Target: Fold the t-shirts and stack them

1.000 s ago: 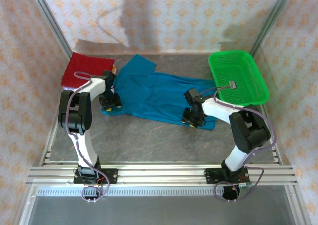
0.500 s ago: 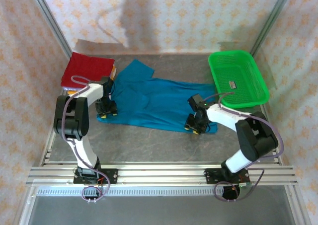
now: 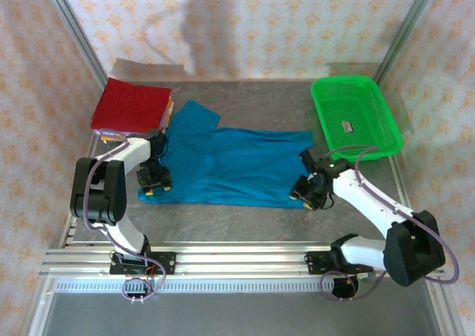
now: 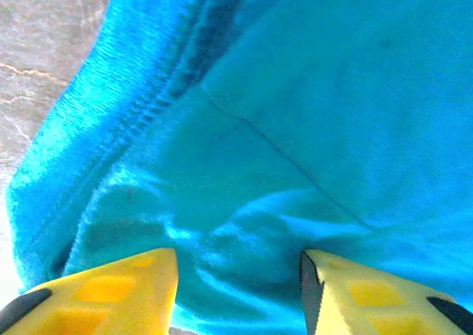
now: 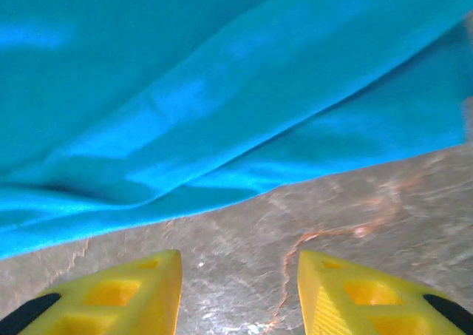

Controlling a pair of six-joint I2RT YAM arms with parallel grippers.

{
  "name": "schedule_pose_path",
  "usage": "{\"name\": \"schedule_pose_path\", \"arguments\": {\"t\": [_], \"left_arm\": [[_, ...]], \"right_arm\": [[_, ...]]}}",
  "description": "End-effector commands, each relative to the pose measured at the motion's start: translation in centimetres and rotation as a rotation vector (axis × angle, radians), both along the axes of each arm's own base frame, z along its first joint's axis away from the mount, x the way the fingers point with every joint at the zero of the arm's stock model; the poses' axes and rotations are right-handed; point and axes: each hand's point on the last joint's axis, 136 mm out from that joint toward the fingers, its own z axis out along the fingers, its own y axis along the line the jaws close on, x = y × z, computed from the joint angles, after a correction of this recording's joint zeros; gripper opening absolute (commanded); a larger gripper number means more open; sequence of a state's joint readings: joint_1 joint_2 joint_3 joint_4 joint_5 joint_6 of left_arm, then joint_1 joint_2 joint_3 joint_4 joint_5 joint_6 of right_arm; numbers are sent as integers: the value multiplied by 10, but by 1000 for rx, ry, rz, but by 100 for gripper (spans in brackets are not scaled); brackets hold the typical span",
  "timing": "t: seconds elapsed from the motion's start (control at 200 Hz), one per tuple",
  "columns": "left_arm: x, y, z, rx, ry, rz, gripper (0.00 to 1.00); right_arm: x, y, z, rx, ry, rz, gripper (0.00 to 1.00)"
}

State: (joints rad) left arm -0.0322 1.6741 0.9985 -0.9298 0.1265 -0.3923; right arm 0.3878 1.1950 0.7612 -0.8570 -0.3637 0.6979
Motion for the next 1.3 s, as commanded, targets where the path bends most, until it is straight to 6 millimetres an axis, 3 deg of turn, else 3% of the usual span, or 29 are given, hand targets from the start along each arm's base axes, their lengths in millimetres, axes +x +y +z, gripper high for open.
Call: {"name": "schedule_pose_path", "arguments": {"t": [0.0, 0.15, 0.26, 0.4, 0.621, 0.726, 0.941, 1.101, 1.296], "left_arm": [[22, -13, 34, 3, -82, -15, 50], [51, -38, 69, -15, -172, -59, 51], [64, -69, 81, -71, -221, -101, 51], [79, -97, 76, -58, -235, -189, 51], [120, -138, 70, -23, -265, -345, 50], [128, -157, 50, 0, -209, -409, 50], [133, -171, 22, 107, -114, -531, 48], [133, -166, 6, 177, -70, -562, 41], [133, -162, 8, 199, -73, -566, 17]], "right_arm": [[3, -28, 5, -77, -19, -65, 45], [19, -38, 3, -83, -25, -70, 45], [28, -42, -2, -94, -25, -68, 45], [34, -45, -11, -101, -13, -65, 44], [40, -50, -16, -120, -8, -69, 43], [41, -52, -18, -124, -1, -75, 42], [46, -53, -14, -125, -9, -74, 42], [47, -54, -13, -132, -3, -68, 42], [49, -55, -15, -134, 9, -67, 42]]}}
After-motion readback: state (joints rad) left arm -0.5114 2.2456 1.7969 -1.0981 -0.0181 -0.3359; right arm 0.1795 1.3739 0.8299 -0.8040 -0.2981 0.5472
